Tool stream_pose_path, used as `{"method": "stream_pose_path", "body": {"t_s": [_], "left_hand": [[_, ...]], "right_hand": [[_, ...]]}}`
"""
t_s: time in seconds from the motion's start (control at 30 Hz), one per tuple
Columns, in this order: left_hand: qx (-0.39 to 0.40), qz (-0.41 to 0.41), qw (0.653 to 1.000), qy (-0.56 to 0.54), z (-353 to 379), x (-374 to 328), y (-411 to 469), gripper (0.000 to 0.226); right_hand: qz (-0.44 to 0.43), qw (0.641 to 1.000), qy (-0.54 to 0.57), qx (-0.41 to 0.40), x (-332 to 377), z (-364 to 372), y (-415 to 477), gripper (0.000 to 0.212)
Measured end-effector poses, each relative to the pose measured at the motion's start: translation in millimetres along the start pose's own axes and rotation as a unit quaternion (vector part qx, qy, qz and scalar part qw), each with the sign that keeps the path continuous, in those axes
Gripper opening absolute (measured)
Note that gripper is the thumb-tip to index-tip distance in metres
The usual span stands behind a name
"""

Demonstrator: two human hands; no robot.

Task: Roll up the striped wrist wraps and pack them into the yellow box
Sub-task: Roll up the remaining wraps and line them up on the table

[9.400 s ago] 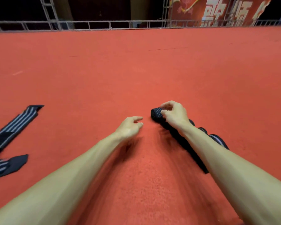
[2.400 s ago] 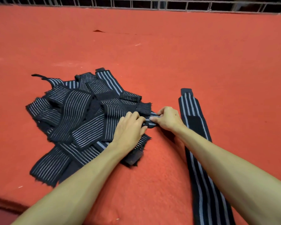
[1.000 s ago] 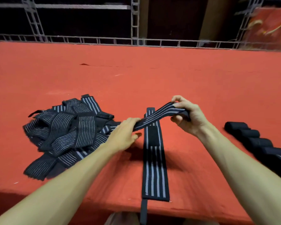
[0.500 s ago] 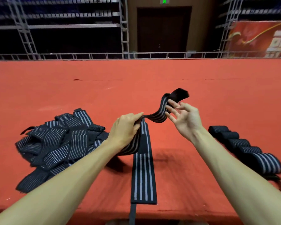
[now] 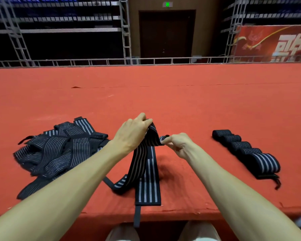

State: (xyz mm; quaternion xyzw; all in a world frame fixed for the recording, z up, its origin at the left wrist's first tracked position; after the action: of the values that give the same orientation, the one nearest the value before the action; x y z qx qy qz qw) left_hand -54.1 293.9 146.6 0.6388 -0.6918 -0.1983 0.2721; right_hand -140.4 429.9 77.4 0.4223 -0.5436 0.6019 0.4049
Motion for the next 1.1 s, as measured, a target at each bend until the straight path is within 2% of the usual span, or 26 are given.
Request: {"method": "stream_pose_path", "body": {"t_s": [0.1,0.17,0.23,0.33,0.43,0.5,0.57,0.63,0.7,0.77,0.93,1.0,1.1], "left_hand": [[0.021,0.005,0.995,-0.093,4,6,-6,0.045],[0.033,-0.037,0.981,-0.186,5,13,-12,0.050],[0.064,-0.095,0.954,-0.275,7,17,-19,0.056],[0.135,-0.178,0.883,-0.412,10,20,-32,0.079],[0.168,-0.249,0.802,-0.516,15,22,-38,0.097],[0.166,-0.250,0.778,-0.552,17,20,-36,0.093],[0.186,-0.202,0.784,-0.558,16,12,-32,0.083],[0.195,-0.168,0.791,-0.555,11,-1,-26,0.057],[0.180,-0.169,0.794,-0.555,4,-11,-20,0.034],[0.164,-0.172,0.792,-0.563,0,-16,-15,0.024],[0.184,-0.148,0.780,-0.579,-22,-30,-9,0.027],[0.185,-0.152,0.756,-0.610,-31,-37,-5,0.028],[0.190,-0.173,0.706,-0.659,-29,-47,-2,0.031]], "right_hand": [[-0.012,0.998,0.050,-0.025,13,-1,-2,0.014],[-0.040,0.997,0.045,-0.041,27,0,-5,0.008],[-0.078,0.993,0.069,-0.058,43,0,-4,0.013],[-0.134,0.981,0.126,-0.066,66,2,-7,0.008],[-0.171,0.974,0.137,-0.056,84,5,-17,0.021],[-0.177,0.973,0.140,-0.044,92,7,-23,0.025],[-0.163,0.973,0.162,-0.020,96,9,-29,0.022],[-0.146,0.970,0.193,0.002,102,8,-35,0.018],[-0.130,0.966,0.220,0.022,108,5,-42,0.019],[-0.121,0.964,0.234,0.025,114,-1,-44,0.019],[-0.106,0.963,0.246,-0.016,127,-21,-37,0.017],[-0.097,0.970,0.221,-0.019,129,-28,-32,0.009],[-0.087,0.981,0.172,-0.008,129,-35,-19,0.014]]}}
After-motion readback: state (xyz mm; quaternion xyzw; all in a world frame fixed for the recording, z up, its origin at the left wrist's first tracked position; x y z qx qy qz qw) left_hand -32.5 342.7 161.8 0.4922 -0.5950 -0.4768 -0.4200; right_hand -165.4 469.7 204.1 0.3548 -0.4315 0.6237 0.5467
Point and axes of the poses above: each hand's wrist, its own y-axis towards the middle knuckle, its own z-axis out of the palm, x = y × z, the point moved 4 cm from there along y, towards the middle knuckle, and after that the axes turned 11 degrees about -x, right-handed, at the moved point
